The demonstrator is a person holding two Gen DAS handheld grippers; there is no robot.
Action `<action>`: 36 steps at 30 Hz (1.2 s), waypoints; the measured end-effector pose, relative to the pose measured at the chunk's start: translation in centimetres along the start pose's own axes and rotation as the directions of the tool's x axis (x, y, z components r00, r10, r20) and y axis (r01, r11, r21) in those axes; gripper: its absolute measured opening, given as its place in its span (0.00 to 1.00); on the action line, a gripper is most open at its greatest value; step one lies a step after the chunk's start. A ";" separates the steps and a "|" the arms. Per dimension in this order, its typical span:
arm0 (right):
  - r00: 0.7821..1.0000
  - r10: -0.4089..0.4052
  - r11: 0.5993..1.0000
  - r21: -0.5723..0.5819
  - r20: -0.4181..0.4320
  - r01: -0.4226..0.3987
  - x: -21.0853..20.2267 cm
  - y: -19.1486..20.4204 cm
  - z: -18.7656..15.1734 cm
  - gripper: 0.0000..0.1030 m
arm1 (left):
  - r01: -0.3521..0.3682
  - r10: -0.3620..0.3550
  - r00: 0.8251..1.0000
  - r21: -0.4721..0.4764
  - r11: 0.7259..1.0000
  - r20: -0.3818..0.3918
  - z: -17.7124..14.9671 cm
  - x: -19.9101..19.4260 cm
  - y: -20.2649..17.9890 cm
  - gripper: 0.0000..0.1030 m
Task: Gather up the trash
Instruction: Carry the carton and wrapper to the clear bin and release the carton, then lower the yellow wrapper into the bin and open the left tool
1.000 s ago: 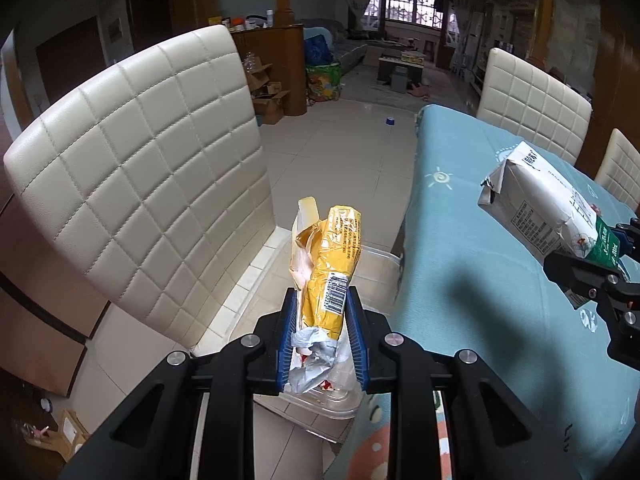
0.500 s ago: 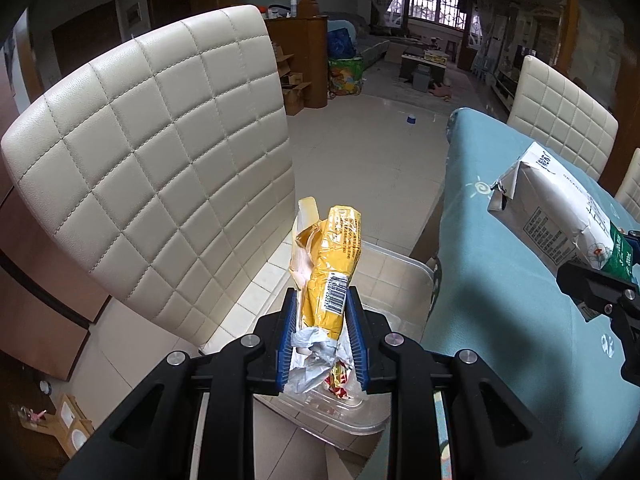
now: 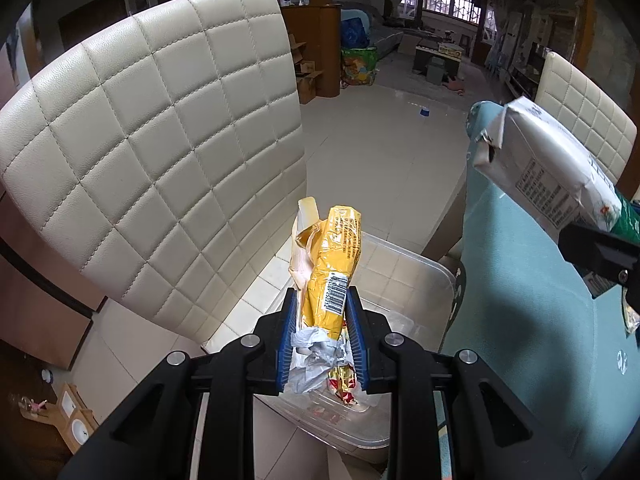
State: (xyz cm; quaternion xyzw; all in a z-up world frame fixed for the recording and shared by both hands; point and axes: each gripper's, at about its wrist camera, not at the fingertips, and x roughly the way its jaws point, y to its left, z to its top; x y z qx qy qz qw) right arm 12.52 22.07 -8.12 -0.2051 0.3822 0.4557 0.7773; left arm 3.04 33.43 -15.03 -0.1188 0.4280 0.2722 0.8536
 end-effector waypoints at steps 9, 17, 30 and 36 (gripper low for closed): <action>1.000 -0.010 0.998 0.066 -0.006 0.010 0.8 -1.6 -0.1 0.77 | 0.002 -0.002 1.000 0.005 1.000 -0.017 -0.3 0.4 0.0 0.24; 1.000 -0.003 0.993 0.121 -0.024 0.006 -0.4 -2.8 -1.7 0.77 | 0.014 -0.014 1.000 0.011 1.000 -0.014 -0.5 -0.5 -0.7 0.24; 1.000 -0.014 0.987 0.160 0.005 0.013 -4.3 -3.1 -4.3 0.78 | 0.033 -0.035 0.999 0.067 0.997 0.026 -1.6 -3.9 -3.1 0.24; 1.000 -0.020 0.983 0.183 0.016 0.017 -6.1 -3.5 -6.0 0.78 | 0.037 -0.041 0.998 0.086 0.996 0.048 -2.1 -5.5 -4.0 0.24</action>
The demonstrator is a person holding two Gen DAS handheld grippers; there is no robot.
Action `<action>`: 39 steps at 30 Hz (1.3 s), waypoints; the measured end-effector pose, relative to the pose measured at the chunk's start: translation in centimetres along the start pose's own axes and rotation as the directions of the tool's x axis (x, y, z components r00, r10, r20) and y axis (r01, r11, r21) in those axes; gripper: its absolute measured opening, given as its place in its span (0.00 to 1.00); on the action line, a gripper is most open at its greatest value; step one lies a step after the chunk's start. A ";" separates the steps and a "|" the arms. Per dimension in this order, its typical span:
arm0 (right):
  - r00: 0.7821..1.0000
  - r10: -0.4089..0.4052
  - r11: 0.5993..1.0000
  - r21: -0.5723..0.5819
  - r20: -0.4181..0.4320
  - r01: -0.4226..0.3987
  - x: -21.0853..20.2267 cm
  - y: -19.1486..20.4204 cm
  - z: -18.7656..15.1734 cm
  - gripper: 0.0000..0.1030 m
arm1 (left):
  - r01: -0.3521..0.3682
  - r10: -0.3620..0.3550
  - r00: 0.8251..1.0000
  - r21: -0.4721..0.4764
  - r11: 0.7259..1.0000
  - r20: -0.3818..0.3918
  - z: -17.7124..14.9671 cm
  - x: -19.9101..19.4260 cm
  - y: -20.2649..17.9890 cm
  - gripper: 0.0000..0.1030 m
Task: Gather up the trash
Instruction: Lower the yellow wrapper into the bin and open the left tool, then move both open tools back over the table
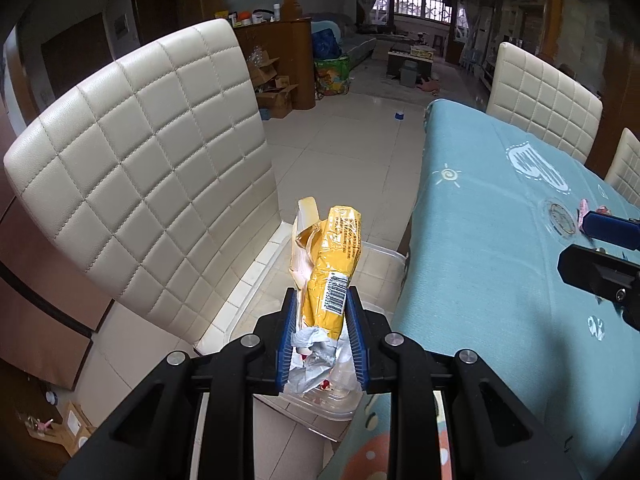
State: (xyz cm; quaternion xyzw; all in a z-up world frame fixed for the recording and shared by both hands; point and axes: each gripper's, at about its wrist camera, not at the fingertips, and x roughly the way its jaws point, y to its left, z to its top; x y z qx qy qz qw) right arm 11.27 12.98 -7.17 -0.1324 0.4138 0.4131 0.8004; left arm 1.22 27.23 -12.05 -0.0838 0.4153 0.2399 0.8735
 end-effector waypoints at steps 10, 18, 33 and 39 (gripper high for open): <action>0.999 -0.003 1.000 0.006 0.043 0.003 -2.9 -0.2 -1.5 0.78 | 0.002 -0.003 0.999 0.030 1.000 0.033 -0.9 -2.5 -1.7 0.24; 0.998 -0.022 1.000 0.013 0.056 0.022 -3.8 -0.7 -1.5 0.78 | 0.001 -0.003 0.999 0.034 0.999 0.050 -0.1 -2.8 -2.0 0.25; 0.997 -0.048 0.998 0.048 0.056 0.046 -3.8 -1.9 -1.2 0.78 | 0.015 -0.015 0.999 -0.011 1.000 0.049 1.3 -1.7 -1.8 0.77; 0.996 -0.056 0.997 0.050 0.066 0.053 -4.8 -2.0 -1.9 0.78 | 0.027 -0.027 0.999 0.003 1.000 0.039 0.8 -2.3 -2.8 0.77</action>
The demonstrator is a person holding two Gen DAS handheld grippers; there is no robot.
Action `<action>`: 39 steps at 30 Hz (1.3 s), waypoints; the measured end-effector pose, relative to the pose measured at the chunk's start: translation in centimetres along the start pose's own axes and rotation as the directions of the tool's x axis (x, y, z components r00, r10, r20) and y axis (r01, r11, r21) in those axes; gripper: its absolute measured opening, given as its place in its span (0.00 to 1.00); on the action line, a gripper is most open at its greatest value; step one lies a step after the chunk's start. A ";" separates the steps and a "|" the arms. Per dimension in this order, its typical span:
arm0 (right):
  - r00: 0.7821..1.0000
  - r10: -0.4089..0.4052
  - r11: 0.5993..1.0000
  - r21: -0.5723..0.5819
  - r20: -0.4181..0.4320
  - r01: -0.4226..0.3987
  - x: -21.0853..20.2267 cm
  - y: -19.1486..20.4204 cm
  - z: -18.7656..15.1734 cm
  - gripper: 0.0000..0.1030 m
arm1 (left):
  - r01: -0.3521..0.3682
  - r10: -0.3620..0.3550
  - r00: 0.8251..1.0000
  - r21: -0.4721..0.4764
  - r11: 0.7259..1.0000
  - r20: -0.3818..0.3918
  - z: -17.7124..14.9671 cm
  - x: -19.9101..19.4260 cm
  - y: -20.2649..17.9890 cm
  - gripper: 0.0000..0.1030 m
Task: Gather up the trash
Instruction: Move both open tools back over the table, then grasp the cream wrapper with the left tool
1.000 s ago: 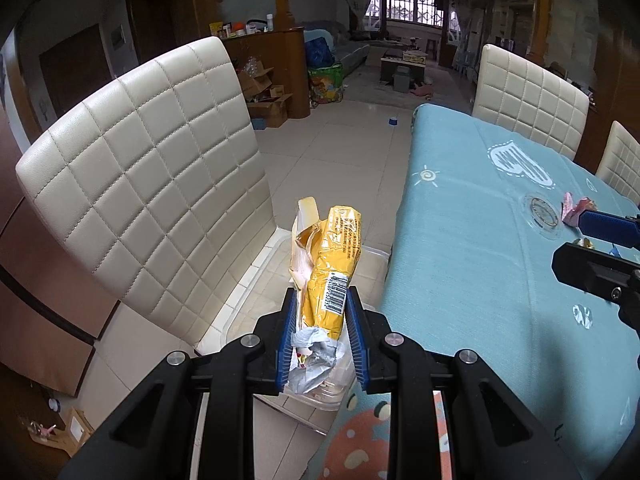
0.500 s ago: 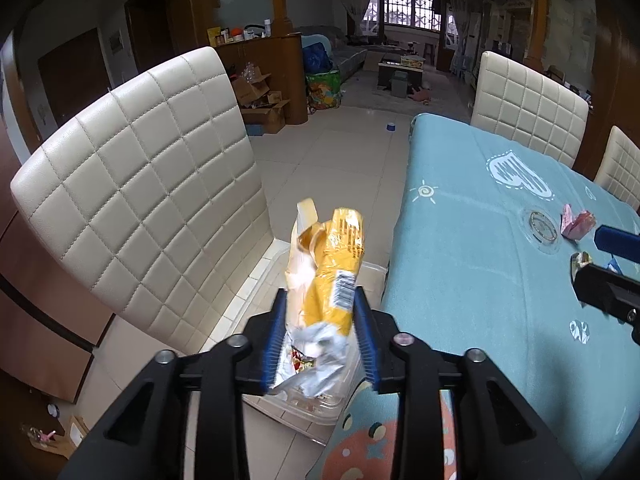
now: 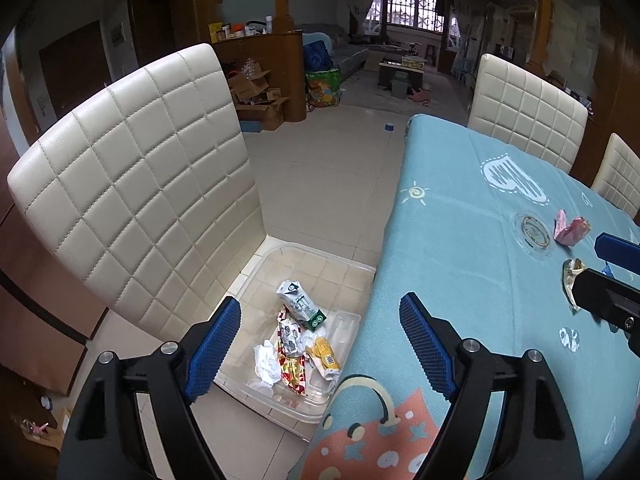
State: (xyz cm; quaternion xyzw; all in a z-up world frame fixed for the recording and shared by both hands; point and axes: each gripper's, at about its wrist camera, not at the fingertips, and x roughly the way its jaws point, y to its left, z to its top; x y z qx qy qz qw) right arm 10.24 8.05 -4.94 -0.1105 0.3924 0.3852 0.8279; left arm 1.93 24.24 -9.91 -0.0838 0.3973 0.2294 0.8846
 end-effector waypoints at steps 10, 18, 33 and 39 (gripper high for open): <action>0.998 -0.059 0.995 0.083 0.008 0.058 -2.7 -3.6 -3.0 0.78 | 0.053 -0.054 0.999 0.061 0.997 0.005 -0.6 -1.7 -4.0 0.77; 0.986 -0.165 0.967 0.195 -0.005 0.163 -6.0 -9.6 -7.4 0.78 | 0.130 -0.130 0.991 0.161 0.978 -0.014 -1.3 -2.6 -10.0 0.77; 0.932 -0.349 0.831 0.426 -0.099 0.357 -10.3 -21.9 -15.3 0.77 | 0.294 -0.283 0.955 0.375 0.879 -0.087 -2.1 -1.9 -22.9 0.77; 0.922 -0.351 0.796 0.465 -0.166 0.387 -8.7 -26.1 -17.1 0.76 | 0.334 -0.304 0.942 0.446 0.830 -0.140 -2.4 0.4 -28.1 0.77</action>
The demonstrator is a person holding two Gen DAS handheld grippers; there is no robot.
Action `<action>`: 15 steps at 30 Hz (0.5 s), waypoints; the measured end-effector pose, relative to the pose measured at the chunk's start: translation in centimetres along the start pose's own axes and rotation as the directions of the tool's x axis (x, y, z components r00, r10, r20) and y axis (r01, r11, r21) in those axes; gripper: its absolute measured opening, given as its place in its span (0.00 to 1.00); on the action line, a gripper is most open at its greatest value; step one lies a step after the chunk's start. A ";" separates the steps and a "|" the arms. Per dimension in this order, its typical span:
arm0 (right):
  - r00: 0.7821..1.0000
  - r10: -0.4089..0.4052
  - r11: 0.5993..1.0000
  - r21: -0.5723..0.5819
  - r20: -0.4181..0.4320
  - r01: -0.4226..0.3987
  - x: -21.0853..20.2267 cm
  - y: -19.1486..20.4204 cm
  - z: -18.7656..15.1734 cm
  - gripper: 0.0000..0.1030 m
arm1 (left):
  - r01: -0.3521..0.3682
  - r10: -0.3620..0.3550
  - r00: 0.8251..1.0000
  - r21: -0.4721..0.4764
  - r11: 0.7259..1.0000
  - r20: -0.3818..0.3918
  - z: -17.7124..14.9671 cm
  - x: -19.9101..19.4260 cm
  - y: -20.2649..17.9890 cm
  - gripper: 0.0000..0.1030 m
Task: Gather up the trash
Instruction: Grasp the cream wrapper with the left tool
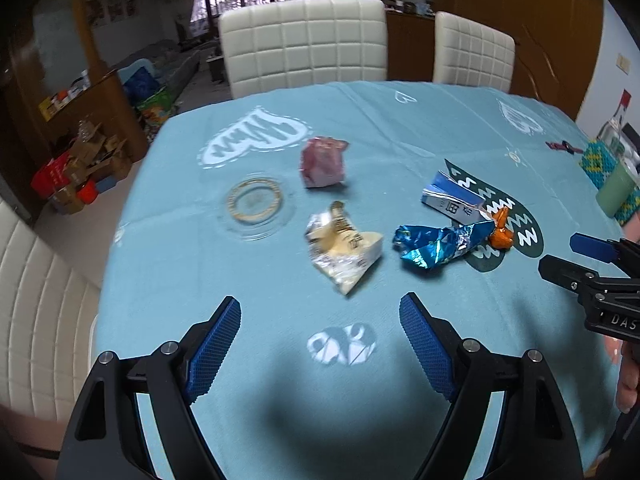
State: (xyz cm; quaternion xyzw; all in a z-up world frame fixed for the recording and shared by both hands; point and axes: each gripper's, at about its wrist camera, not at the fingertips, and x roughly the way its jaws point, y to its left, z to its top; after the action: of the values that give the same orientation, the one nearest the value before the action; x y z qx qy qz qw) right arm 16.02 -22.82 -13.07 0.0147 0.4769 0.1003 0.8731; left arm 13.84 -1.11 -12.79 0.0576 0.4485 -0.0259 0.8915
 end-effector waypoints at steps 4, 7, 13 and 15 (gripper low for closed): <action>1.000 -0.008 1.000 -0.004 -0.029 0.008 2.5 -0.6 0.7 0.74 | 0.004 -0.003 0.999 0.036 0.999 -0.037 1.2 2.8 -1.2 0.77; 0.999 -0.009 1.000 -0.023 -0.052 0.008 4.6 -0.6 1.3 0.73 | -0.001 0.005 0.998 0.053 0.999 -0.066 1.8 5.0 -1.6 0.77; 0.998 -0.009 0.999 -0.052 -0.060 0.006 6.9 -0.2 2.7 0.68 | -0.006 0.012 0.995 0.055 0.998 -0.101 2.6 8.0 -1.4 0.77; 0.998 -0.014 0.998 -0.063 -0.056 0.010 7.3 0.0 3.2 0.64 | -0.011 0.017 0.995 0.058 0.998 -0.101 2.8 8.4 -1.4 0.77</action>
State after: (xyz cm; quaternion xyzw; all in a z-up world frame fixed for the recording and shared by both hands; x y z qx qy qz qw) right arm 22.51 -21.19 -17.45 -0.0182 0.4981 0.1103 0.8599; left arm 20.95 -2.79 -17.99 0.0877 0.4920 -0.0295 0.8656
